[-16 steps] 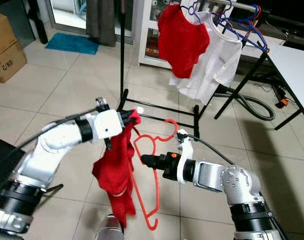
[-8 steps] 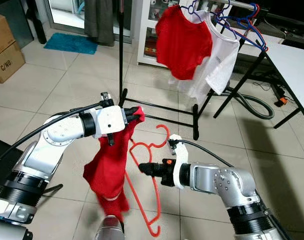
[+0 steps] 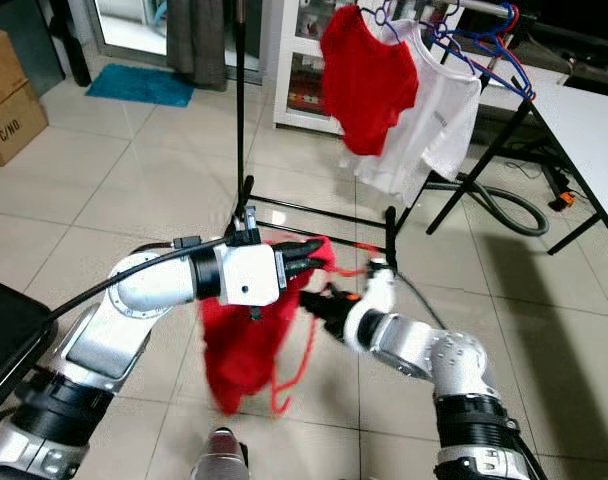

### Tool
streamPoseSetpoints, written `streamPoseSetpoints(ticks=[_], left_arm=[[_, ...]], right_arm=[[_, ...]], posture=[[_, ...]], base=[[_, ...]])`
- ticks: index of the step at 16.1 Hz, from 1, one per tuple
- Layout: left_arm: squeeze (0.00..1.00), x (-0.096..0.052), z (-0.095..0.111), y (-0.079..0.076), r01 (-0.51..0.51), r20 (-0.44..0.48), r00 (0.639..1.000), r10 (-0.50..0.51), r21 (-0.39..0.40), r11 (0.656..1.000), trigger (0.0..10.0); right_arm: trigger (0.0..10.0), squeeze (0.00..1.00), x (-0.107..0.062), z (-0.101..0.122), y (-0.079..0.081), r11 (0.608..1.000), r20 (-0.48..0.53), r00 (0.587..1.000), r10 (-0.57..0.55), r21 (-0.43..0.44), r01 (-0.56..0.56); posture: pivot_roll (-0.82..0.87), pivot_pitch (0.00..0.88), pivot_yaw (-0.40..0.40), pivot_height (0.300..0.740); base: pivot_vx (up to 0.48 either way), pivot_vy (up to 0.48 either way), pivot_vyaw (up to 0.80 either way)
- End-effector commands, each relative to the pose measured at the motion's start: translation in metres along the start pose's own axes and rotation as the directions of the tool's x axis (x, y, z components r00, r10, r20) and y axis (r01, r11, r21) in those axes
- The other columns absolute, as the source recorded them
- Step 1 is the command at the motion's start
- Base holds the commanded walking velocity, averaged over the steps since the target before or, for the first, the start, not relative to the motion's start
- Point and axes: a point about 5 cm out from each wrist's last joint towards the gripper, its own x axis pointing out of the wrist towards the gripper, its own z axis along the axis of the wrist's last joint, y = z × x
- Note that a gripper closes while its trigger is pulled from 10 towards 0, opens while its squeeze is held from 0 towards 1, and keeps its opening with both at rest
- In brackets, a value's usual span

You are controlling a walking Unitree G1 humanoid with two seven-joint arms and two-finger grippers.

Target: Hang hanger

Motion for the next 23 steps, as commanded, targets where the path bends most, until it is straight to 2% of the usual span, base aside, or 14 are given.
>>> streamPoseSetpoints(ticks=[1, 6, 7, 8, 9, 10, 11, 12, 14, 17, 19, 20, 22, 23], left_arm=[[0.0, -0.001, 0.005, -0.004, -0.005, 0.014, 1.0, 0.005, 0.014, 1.0, 10.0], [0.0, -0.012, -0.005, -0.025, -0.048, -0.063, 0.997, 0.046, -0.035, 0.998, 10.0], [0.0, -0.015, -0.012, -0.025, -0.124, -0.112, 0.987, 0.117, -0.055, 0.991, 10.0], [0.0, -0.022, -0.023, -0.014, -0.247, -0.182, 0.957, 0.227, -0.097, 0.964, 10.0], [0.0, -0.028, -0.032, -0.008, -0.306, -0.242, 0.932, 0.27, -0.124, 0.944, 10.0], [0.0, -0.035, -0.042, -0.002, -0.376, -0.309, 0.899, 0.311, -0.176, 0.91, 10.0], [0.0, -0.049, -0.058, 0.005, -0.523, -0.414, 0.822, 0.39, -0.28, 0.805, 10.0], [0.0, -0.056, -0.064, 0.005, -0.603, -0.46, 0.781, 0.423, -0.375, 0.704, 10.0], [0.0, -0.058, -0.065, -0.01, -0.667, -0.504, 0.737, 0.451, -0.437, 0.603, 10.0], [0.0, -0.049, -0.058, -0.04, -0.711, -0.545, 0.697, 0.467, -0.435, 0.553, 10.0], [0.0, -0.047, -0.052, -0.057, -0.755, -0.575, 0.653, 0.493, -0.448, 0.478, 10.0], [0.0, -0.043, -0.048, -0.062, -0.762, -0.577, 0.647, 0.5, -0.463, 0.452, 10.0], [0.0, -0.034, -0.045, -0.069, -0.767, -0.591, 0.64, 0.49, -0.466, 0.441, 10.0], [0.0, -0.028, -0.047, -0.069, -0.764, -0.584, 0.645, 0.493, -0.465, 0.448, 10.0]], right_arm=[[10.0, 0.0, 0.005, 0.008, 0.015, 0.994, 0.083, 0.996, 0.043, 0.093, -0.051], [10.0, 0.0, 0.002, 0.04, 0.017, 0.971, 0.284, 0.959, 0.002, 0.229, -0.07], [10.0, 0.0, 0.0, 0.044, 0.025, 0.994, 0.285, 0.958, 0.017, 0.096, -0.046], [10.0, 0.0, -0.002, 0.044, 0.034, 0.985, 0.26, 0.965, 0.039, -0.171, 0.006], [10.0, 0.0, -0.005, 0.043, 0.034, 0.912, 0.246, 0.969, 0.02, -0.403, 0.083], [10.0, 0.0, -0.009, 0.043, 0.028, 0.834, 0.252, 0.968, -0.01, -0.532, 0.147], [10.0, 0.0, -0.017, 0.045, 0.018, 0.71, 0.285, 0.958, -0.043, -0.666, 0.23], [10.0, 0.0, -0.023, 0.047, 0.014, 0.675, 0.318, 0.948, -0.021, -0.695, 0.248], [10.0, 0.0, -0.038, 0.046, 0.003, 0.666, 0.356, 0.934, -0.017, -0.693, 0.276], [10.0, 0.0, -0.052, 0.034, -0.015, 0.706, 0.404, 0.913, -0.049, -0.633, 0.318], [10.0, 0.0, -0.063, 0.026, -0.039, 0.626, 0.463, 0.874, -0.147, -0.641, 0.444], [10.0, 0.0, -0.068, 0.025, -0.049, 0.629, 0.482, 0.855, -0.19, -0.609, 0.483], [10.0, 0.0, -0.077, 0.022, -0.054, 0.649, 0.496, 0.841, -0.214, -0.572, 0.502], [10.0, 0.0, -0.079, 0.019, -0.056, 0.613, 0.484, 0.847, -0.219, -0.607, 0.505]], posture=[[0.29, 0.096, -0.127, 0.74], [0.3, 0.096, -0.132, 0.74], [0.3, 0.097, -0.135, 0.74], [0.3, 0.098, -0.137, 0.74], [0.31, 0.095, -0.138, 0.74], [0.31, 0.089, -0.134, 0.74], [0.3, 0.083, -0.129, 0.74], [0.29, 0.063, -0.119, 0.74], [0.28, 0.036, -0.119, 0.74], [0.27, 0.0, -0.11, 0.74], [0.26, 0.0, -0.09, 0.74], [0.25, 0.0, -0.082, 0.74], [0.22, 0.0, -0.056, 0.74], [0.2, 0.0, -0.045, 0.74]], base=[[0.0, 0.0, 0.0], [0.0, 0.0, 0.0], [0.0, 0.0, 0.0], [0.0, 0.0, 0.0], [0.0, 0.0, 0.0], [0.0, 0.0, 0.0], [0.0, 0.0, 0.0], [0.0, 0.0, 0.0], [0.0, 0.0, 0.0], [0.0, 0.0, 0.0], [0.0, 0.0, 0.0], [0.0, 0.0, 0.0], [0.0, 0.0, 0.0], [0.0, 0.0, 0.0]])
